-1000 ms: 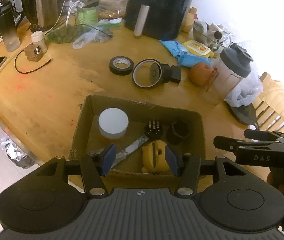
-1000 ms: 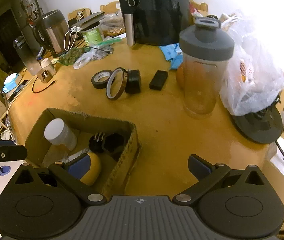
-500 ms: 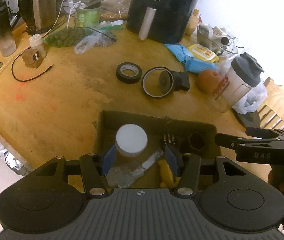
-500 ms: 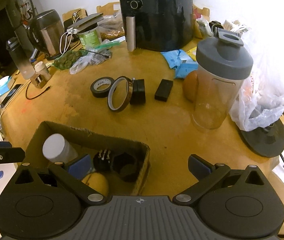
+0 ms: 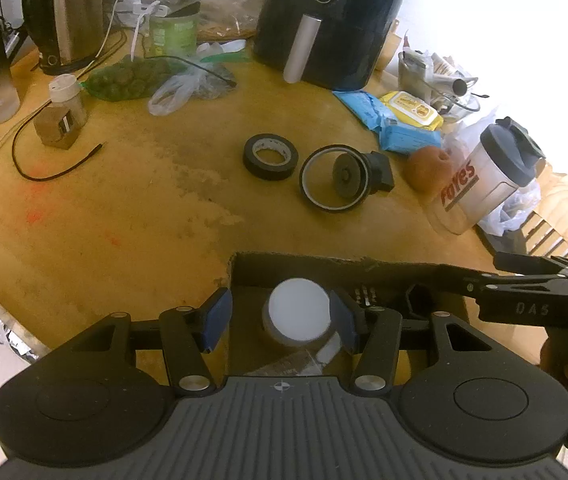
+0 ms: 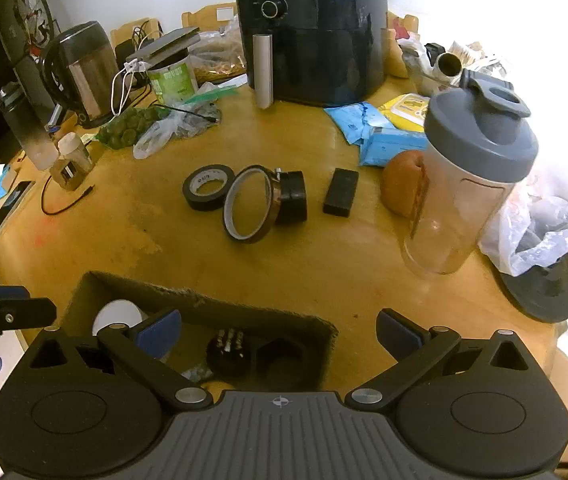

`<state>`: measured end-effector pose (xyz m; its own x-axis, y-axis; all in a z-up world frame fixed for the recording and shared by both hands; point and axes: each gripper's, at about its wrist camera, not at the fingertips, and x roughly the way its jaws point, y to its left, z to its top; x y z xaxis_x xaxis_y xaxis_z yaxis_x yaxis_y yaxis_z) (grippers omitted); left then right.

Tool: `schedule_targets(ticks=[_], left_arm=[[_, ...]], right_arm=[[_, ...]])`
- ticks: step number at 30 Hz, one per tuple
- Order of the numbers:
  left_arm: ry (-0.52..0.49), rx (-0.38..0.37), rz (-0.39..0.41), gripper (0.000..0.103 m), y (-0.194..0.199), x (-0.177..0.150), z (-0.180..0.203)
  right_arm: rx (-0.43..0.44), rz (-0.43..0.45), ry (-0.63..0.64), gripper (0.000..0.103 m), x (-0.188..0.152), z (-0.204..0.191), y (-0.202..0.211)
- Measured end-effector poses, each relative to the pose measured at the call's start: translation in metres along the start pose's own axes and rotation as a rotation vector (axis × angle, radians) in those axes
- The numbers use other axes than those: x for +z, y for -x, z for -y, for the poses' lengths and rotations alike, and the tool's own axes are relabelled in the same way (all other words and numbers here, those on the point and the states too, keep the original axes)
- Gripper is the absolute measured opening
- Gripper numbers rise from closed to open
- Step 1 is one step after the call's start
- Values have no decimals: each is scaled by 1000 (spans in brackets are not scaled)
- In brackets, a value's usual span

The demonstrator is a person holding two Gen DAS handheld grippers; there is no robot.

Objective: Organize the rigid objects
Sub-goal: 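Withdraw both open tools from the box, then move the right tool to the amber-edged tape ring and close on it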

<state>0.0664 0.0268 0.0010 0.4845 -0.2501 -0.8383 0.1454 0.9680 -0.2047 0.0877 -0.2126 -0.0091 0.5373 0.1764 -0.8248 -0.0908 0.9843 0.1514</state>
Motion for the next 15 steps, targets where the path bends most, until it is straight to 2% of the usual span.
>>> schedule_targets(ticks=[15], left_arm=[[-5, -25, 4, 53, -11, 16, -25]], right_arm=[[-46, 9, 43, 101, 32, -18, -28]])
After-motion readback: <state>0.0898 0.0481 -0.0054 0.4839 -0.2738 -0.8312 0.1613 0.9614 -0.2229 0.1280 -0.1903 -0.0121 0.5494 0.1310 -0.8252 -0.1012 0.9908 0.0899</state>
